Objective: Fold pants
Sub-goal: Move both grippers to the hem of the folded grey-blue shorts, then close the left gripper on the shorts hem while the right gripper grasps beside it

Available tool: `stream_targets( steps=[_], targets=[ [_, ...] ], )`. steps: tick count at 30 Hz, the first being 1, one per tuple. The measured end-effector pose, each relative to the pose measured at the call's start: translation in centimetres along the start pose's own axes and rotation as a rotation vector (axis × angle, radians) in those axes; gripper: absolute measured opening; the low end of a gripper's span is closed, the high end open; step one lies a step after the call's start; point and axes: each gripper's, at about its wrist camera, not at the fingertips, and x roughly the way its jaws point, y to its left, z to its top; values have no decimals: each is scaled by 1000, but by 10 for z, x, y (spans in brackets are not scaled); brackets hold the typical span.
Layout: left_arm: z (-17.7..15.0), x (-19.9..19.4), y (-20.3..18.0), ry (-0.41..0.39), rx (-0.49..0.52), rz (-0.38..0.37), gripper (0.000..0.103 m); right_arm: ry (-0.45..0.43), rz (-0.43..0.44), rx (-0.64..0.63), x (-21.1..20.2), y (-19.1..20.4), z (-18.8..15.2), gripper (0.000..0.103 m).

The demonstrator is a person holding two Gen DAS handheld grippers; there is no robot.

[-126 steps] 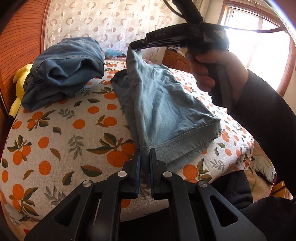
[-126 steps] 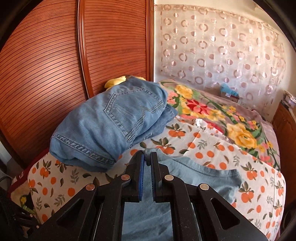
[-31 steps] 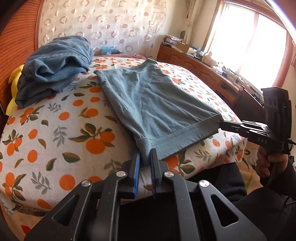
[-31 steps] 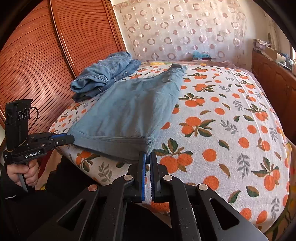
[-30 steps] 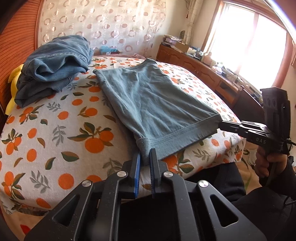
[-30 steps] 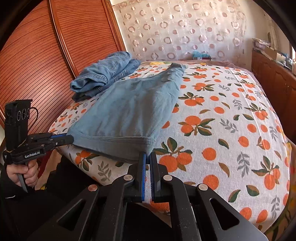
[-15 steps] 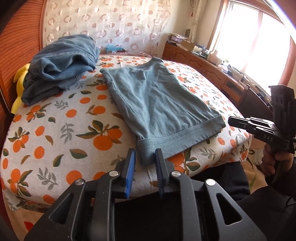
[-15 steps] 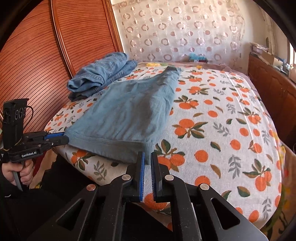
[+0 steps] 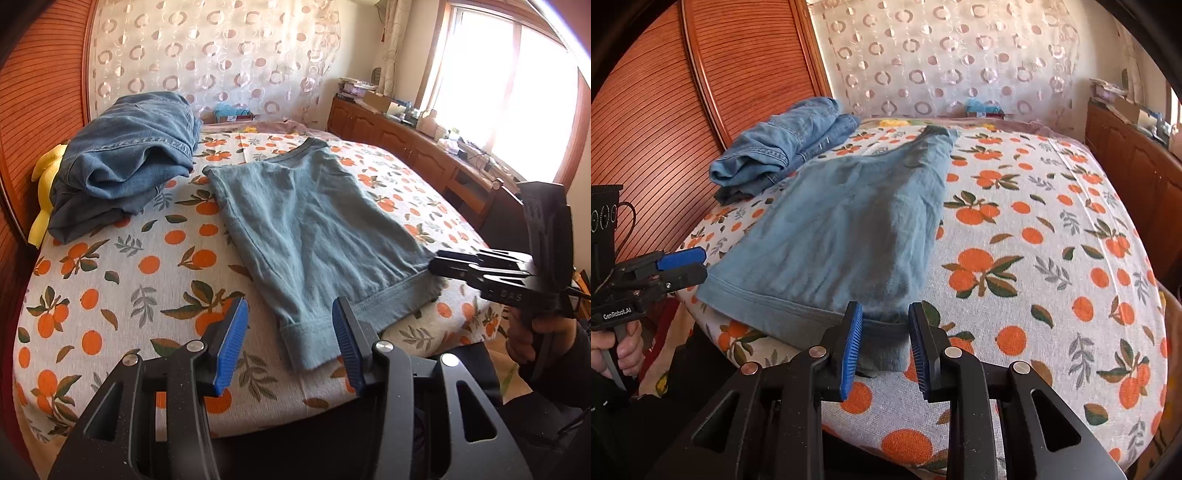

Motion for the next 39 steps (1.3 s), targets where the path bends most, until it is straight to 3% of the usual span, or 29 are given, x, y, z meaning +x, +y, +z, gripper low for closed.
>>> stream_targets(
  steps=[8,12,19,21,23,34,39],
  targets=[
    [-7,22,5,54,-24,1,49,22,1,15,2,-2,-1,31],
    [-10,24,7,59,-27,-1,49,31,9,18,5,0,-1,37],
    [-12,22,8,46,-24,-8,49,34,21,5,10,5,-4,37],
    [-13,21,9,45,-24,-9,49,28,24,10,8,4,-5,20],
    [-13,21,9,46,-25,-9,49,25,44,16,3,3,-7,14],
    [-18,17,7,49,-14,-26,49,45,57,26,-18,2,-24,12],
    [-22,15,4,41,-7,-42,43,48,52,43,-14,3,-21,13]
  ],
)
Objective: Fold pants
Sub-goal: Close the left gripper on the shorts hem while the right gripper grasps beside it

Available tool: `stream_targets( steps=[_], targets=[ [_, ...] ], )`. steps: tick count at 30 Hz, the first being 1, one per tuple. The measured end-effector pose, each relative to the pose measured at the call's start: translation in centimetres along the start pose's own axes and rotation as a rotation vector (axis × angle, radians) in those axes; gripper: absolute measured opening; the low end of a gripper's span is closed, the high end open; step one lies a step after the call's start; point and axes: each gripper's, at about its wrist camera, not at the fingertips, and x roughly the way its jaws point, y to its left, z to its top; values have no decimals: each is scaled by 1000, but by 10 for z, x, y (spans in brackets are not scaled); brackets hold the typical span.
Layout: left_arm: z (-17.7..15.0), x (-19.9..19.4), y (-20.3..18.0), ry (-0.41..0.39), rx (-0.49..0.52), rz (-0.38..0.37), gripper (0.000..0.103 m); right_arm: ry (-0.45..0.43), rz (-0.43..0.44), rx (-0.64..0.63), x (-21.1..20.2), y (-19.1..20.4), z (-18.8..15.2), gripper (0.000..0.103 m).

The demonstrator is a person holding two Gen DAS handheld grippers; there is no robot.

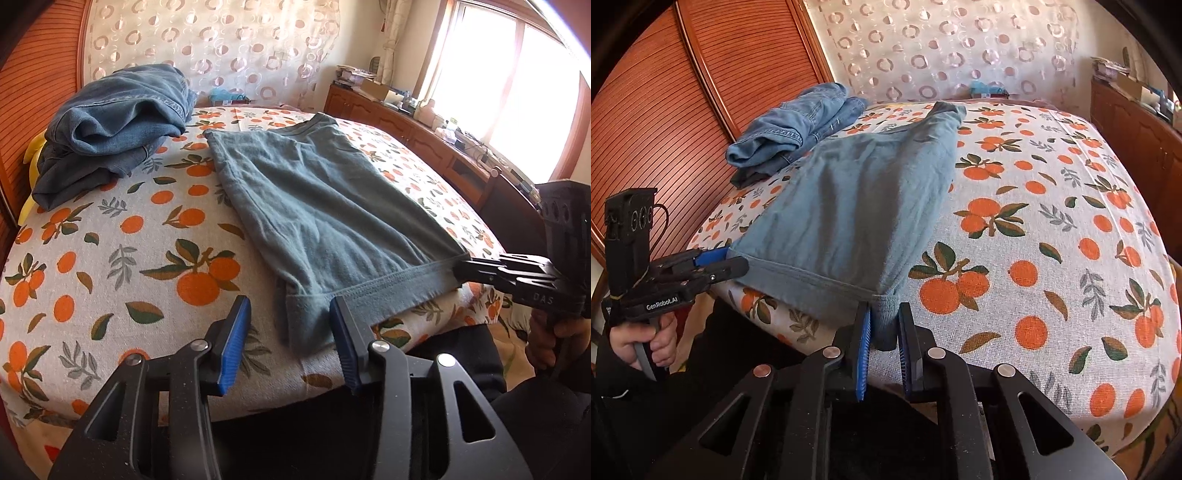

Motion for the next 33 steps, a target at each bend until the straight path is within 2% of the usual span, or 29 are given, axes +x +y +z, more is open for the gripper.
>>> stream_targets(
  steps=[5,14,23,26,33],
  targets=[
    [-4,-2,-2,-6,9,-14,29,1,-4,8,2,1,-3,19],
    [-7,-2,-4,-15,10,-7,25,7,-5,-13,5,5,-3,24],
    [-7,-3,-2,-22,12,-4,24,-1,-14,-35,6,6,-4,24],
    [-7,-3,-2,-21,2,-12,17,-3,-12,-33,6,7,-5,19],
    [-5,-7,-4,-21,1,-28,12,-15,-2,-30,0,7,-2,14]
  ],
)
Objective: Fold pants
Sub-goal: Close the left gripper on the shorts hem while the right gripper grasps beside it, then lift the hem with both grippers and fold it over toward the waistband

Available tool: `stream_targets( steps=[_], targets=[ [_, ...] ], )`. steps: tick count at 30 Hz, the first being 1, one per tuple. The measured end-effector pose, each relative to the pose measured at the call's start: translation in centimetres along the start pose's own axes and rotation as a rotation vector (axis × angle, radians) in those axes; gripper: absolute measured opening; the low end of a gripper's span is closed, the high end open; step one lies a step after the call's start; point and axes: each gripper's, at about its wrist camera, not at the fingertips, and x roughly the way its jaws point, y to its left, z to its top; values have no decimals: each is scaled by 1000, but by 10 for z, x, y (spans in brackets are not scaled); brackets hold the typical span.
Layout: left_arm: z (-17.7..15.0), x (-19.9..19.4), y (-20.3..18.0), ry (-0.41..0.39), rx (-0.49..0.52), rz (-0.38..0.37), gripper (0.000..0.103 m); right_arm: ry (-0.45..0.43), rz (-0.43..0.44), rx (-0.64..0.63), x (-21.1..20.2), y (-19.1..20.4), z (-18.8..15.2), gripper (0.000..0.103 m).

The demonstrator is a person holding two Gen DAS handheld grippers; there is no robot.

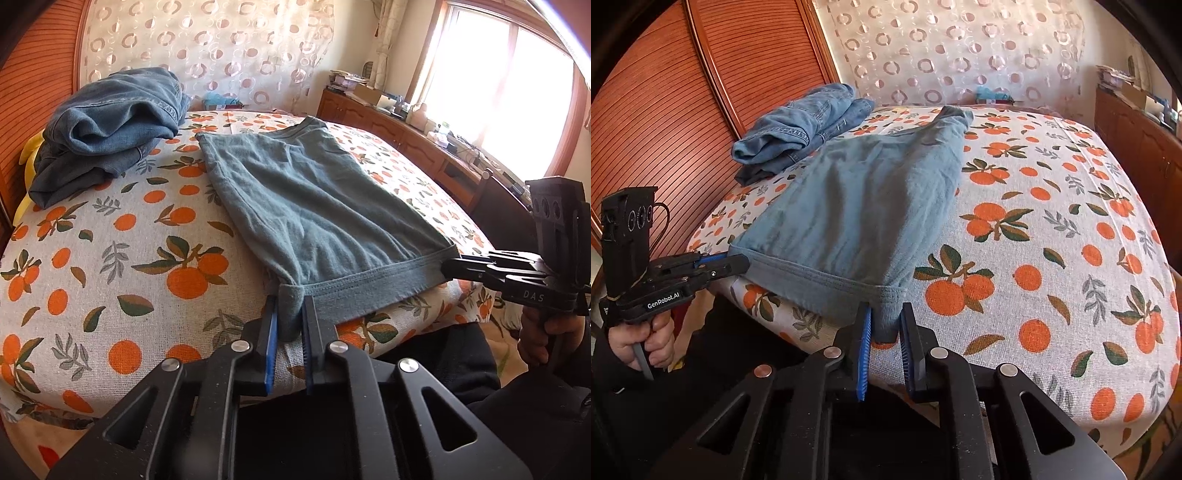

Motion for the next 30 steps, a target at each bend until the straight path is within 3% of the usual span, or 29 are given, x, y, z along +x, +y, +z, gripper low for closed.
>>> stream_targets(
  steps=[16,30],
  targets=[
    [12,-10,-2,-35,1,-13,12,-62,1,-21,-14,4,15,13],
    [44,-5,3,-84,12,-16,12,-120,-18,-27,-14,-4,46,13]
  ],
)
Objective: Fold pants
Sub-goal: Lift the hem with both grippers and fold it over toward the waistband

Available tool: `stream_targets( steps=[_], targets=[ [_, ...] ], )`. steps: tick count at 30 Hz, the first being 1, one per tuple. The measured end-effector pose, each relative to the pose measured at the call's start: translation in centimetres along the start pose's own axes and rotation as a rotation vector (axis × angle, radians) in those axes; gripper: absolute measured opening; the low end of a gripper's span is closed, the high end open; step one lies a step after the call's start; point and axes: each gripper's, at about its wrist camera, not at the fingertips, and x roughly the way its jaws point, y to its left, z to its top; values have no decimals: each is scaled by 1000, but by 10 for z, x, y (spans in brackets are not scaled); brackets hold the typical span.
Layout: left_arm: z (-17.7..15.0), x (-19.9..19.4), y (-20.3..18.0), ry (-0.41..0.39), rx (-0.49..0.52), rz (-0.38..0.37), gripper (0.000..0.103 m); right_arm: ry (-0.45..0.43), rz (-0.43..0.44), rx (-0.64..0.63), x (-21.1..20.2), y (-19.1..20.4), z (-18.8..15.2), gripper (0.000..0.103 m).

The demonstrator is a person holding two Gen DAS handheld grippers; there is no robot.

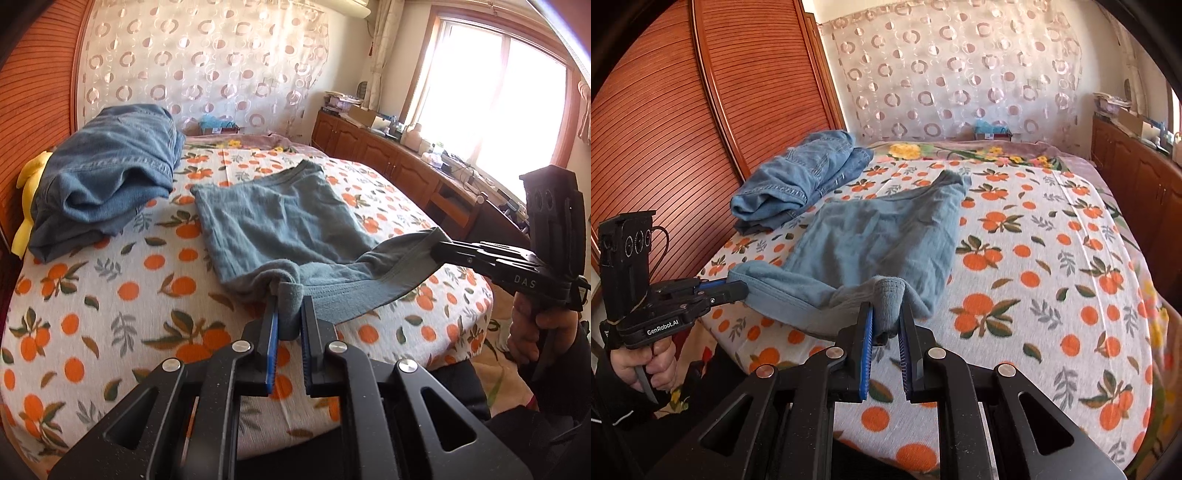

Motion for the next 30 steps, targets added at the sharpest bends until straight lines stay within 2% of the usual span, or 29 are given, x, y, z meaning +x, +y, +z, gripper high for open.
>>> stream_targets(
  steps=[13,30],
  targets=[
    [32,13,11,-25,21,40,12,-23,-18,-29,26,-1,31,13],
    [66,54,33,13,31,73,12,11,-22,-1,88,-26,70,13]
  ],
)
